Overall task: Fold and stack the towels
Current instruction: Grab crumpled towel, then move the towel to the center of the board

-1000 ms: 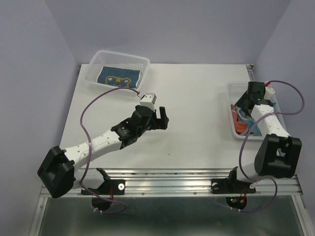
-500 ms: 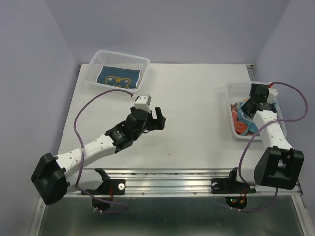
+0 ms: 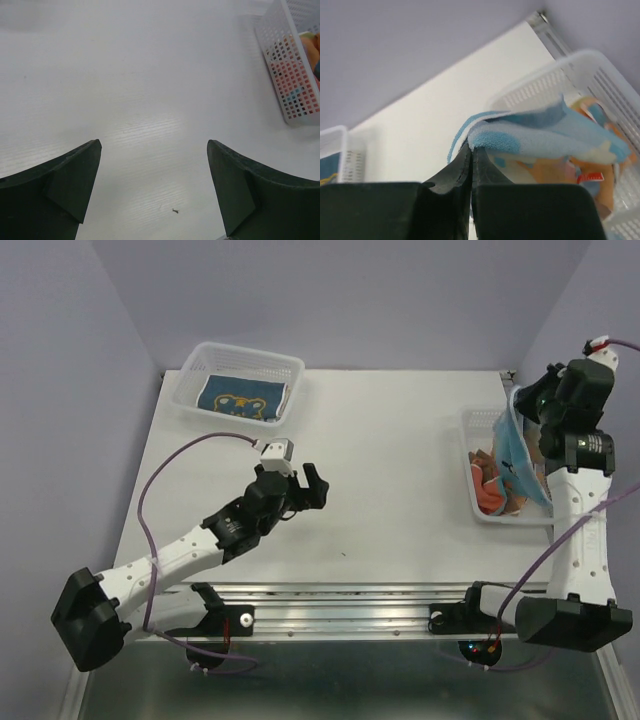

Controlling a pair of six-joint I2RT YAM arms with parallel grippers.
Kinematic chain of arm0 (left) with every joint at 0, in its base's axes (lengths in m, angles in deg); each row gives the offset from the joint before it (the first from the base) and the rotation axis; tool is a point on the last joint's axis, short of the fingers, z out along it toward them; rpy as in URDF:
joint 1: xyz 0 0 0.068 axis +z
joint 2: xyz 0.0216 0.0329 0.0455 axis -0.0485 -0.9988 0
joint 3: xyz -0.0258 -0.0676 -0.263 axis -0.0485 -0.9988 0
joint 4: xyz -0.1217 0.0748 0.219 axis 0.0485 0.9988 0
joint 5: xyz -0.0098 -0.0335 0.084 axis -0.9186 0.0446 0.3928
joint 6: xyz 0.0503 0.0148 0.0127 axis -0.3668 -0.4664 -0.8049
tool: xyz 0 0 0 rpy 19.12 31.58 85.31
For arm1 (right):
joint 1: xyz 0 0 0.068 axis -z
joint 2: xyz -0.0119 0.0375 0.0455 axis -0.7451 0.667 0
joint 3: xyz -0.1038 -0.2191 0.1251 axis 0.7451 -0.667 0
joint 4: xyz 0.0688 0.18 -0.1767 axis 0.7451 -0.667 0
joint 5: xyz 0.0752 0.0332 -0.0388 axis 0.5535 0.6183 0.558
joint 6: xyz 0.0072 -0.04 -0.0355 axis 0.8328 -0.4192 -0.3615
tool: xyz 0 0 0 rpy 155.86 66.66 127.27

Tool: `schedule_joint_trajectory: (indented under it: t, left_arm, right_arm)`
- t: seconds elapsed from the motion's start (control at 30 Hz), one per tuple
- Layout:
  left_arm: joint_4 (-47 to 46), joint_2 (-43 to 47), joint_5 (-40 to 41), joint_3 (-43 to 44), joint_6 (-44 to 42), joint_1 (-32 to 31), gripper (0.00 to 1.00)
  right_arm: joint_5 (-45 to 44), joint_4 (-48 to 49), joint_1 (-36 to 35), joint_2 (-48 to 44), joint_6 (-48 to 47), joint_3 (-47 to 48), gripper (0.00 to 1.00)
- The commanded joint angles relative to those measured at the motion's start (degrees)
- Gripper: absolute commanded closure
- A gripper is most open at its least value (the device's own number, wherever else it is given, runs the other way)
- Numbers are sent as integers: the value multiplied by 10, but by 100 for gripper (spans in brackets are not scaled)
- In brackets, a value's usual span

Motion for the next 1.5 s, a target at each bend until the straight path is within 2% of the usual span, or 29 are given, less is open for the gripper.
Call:
schedule_joint_trajectory:
  t: [0.0, 0.07, 0.13, 0.17, 0.2, 0.37, 0.4, 0.6, 0.77, 0.8, 0.83, 0.87, 0.9, 0.97, 1.03, 1.07, 1.17, 1.2, 1.27, 1.37, 1.47]
  left_arm:
    - [-29, 23, 29, -10, 10, -3, 1]
    - [-27, 31, 35, -12, 14, -3, 1]
    - [-20, 43, 42, -12, 21, -3, 1]
    - [-14, 48, 46, -11, 24, -3, 1]
    - [-3, 55, 57, -10, 34, -4, 1]
    - [57, 114, 94, -6, 89, -3, 1]
    - [87, 123, 106, -2, 100, -4, 1]
    - [198, 182, 152, 8, 186, -3, 1]
    - [229, 199, 165, 2, 216, -3, 1]
    - [229, 199, 167, 1, 216, -3, 1]
    - [233, 195, 172, 1, 221, -3, 1]
    - [237, 184, 175, 1, 224, -3, 1]
    - [239, 177, 178, 1, 226, -3, 1]
    - [241, 149, 175, 3, 228, -3, 1]
    - [240, 127, 162, 8, 228, -3, 1]
    - [232, 108, 146, 9, 224, -3, 1]
    - [213, 79, 119, 3, 215, -3, 1]
    - [194, 72, 91, -7, 210, -4, 1]
    - [163, 56, 52, -23, 197, -5, 1]
    - [49, 19, -54, -63, 185, -27, 1]
    - [18, -45, -61, -60, 194, -55, 1]
  right_arm:
    - [228, 23, -2, 8, -32, 151, 99]
    - [306, 32, -27, 21, -29, 185, 99]
    - [325, 38, -68, 39, -29, 228, 99]
    - [326, 40, -96, 45, -32, 241, 99]
    - [322, 42, -157, 51, -38, 250, 99]
    - [295, 82, -282, 94, -16, 283, 99]
    - [285, 97, -309, 94, -8, 271, 99]
    - [257, 232, -365, 62, 76, 166, 99]
    - [149, 245, -364, 49, 124, -11, 99]
    - [126, 240, -363, 63, 130, -70, 99]
    - [109, 240, -358, 63, 130, -71, 97]
    - [104, 250, -349, 86, 138, -126, 95]
    - [118, 253, -315, 106, 147, -145, 87]
    - [159, 260, -271, 181, 140, -155, 82]
    - [156, 218, -240, 231, 97, -113, 63]
    - [147, 160, -240, 262, 75, -65, 43]
    - [135, 165, -240, 240, 43, -63, 22]
    - [125, 169, -242, 206, 37, -81, 0]
    - [105, 156, -247, 175, 22, -102, 0]
    - [33, 132, -255, 96, 36, -170, 0]
    - [19, 148, -260, 40, 65, -282, 0]
